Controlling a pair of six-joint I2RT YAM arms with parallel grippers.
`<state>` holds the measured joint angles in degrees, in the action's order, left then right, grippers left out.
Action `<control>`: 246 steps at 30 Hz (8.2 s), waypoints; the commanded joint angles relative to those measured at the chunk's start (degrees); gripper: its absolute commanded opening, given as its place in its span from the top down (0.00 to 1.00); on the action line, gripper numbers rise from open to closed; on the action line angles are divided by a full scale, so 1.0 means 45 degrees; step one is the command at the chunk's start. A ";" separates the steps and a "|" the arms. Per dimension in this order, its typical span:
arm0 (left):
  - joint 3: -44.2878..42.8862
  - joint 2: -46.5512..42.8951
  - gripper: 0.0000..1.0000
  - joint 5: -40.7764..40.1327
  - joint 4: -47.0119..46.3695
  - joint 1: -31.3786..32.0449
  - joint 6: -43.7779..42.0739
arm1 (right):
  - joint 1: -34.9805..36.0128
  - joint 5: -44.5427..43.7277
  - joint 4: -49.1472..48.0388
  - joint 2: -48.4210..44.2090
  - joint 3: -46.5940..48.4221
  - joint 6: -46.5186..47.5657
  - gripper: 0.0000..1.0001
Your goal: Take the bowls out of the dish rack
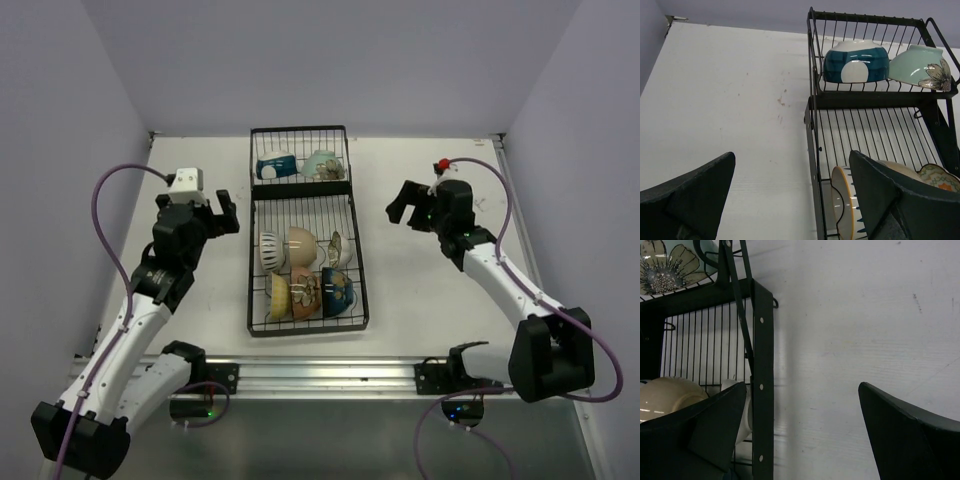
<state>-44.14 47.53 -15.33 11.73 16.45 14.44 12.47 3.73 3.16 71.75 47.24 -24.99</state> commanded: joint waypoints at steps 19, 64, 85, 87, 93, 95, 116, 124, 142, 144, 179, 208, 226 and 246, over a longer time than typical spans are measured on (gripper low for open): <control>0.0024 -0.0366 0.00 0.0732 -0.0399 -0.0120 0.0015 | 0.0606 0.5232 -0.9878 0.0695 -0.2140 -0.7546 0.03; 0.0063 -0.0659 0.00 0.1005 -0.0360 0.0056 0.0190 | 0.3108 0.0520 -1.1874 0.8411 0.2743 -1.2688 0.35; 0.0082 -0.0581 0.00 0.0946 -0.0301 0.0192 0.0132 | 0.3108 -0.0242 -1.1855 0.8900 0.3193 -1.3371 0.51; 0.0082 -0.0581 0.00 0.0947 -0.0301 0.0193 0.0132 | 0.3108 -0.0320 -1.1854 0.8939 0.3251 -1.3410 0.53; 0.0082 -0.0581 0.00 0.0966 -0.0301 0.0232 0.0151 | 0.3108 -0.0554 -1.2206 0.9193 0.3271 -1.3684 0.55; 0.0082 -0.0581 0.00 0.0985 -0.0320 0.0251 0.0132 | 0.3108 -0.0613 -1.2206 0.9271 0.3348 -1.3704 0.56; 0.0102 -0.0406 0.00 0.1181 -0.0360 0.0349 0.0073 | 0.3108 -0.0789 -1.1933 1.0033 0.4520 -1.4036 0.67; 0.0121 -0.0328 0.00 0.1298 -0.0379 0.0388 0.0015 | 0.3088 -0.0691 -1.1678 1.0502 0.5068 -1.4036 0.81; 0.0121 -0.0191 0.00 0.1317 -0.0360 0.0388 -0.0044 | 0.2776 -0.0340 -1.1327 1.1146 0.6961 -1.4173 1.00; 0.0121 -0.0191 0.00 0.1298 -0.0360 0.0388 -0.0044 | 0.2698 -0.0281 -1.1190 1.1166 0.7079 -1.4153 1.00; 0.0629 -0.1089 0.00 0.1181 -0.2389 0.0583 -0.2016 | 0.2619 0.2316 -0.9294 0.9452 1.0129 -1.4543 1.00; -0.0503 0.4124 0.00 -0.3975 -1.3209 0.7458 -0.8422 | 0.3459 0.1106 -0.8633 0.2516 0.5226 -1.6243 1.00; -0.1246 0.6449 0.17 -0.5049 -1.8132 0.8572 -1.0590 | 0.4045 0.1164 -0.8631 0.1010 0.3447 -1.6633 1.00; -0.1636 0.7836 0.70 -0.5792 -2.0379 0.8728 -1.2719 | 0.4377 0.1633 -0.8006 0.1205 0.3525 -1.6789 1.00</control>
<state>-48.60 82.61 -40.18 -69.58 55.92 -40.80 31.81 10.02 -28.75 78.83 61.67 -98.83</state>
